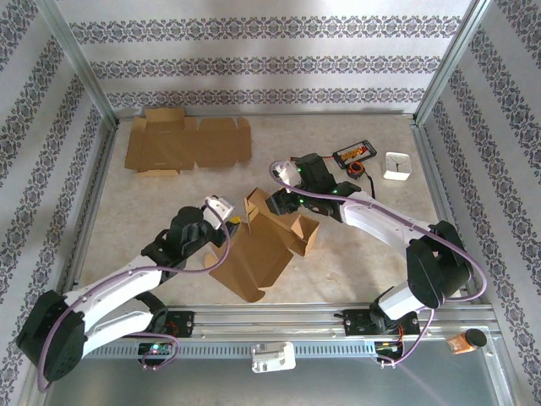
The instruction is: Fold the paper box
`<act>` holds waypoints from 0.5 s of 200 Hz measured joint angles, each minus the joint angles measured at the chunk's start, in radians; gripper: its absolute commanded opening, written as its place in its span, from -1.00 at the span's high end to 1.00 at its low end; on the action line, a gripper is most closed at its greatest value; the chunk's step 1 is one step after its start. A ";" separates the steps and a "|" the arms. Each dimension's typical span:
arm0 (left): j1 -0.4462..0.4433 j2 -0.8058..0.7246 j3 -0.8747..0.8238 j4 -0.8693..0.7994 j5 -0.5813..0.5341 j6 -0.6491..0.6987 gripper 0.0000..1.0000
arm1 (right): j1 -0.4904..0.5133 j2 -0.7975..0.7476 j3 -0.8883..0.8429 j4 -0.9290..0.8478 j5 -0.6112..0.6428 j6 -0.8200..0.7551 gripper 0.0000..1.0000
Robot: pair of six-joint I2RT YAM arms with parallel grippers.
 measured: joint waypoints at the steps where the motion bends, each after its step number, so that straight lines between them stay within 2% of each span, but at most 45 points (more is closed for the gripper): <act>1: 0.005 0.006 0.003 -0.004 0.004 0.004 -0.08 | 0.000 0.001 0.001 -0.001 0.000 0.000 -0.10; 42: 0.134 0.170 0.105 -0.067 0.172 0.089 -0.08 | -0.002 0.003 0.011 -0.018 -0.005 0.000 -0.11; 73: 0.142 0.273 0.226 -0.130 0.337 0.173 -0.08 | -0.016 0.010 0.023 -0.035 -0.042 0.002 -0.17; 100: 0.142 0.348 0.307 -0.180 0.401 0.250 -0.06 | -0.045 0.026 0.035 -0.050 -0.097 0.013 -0.16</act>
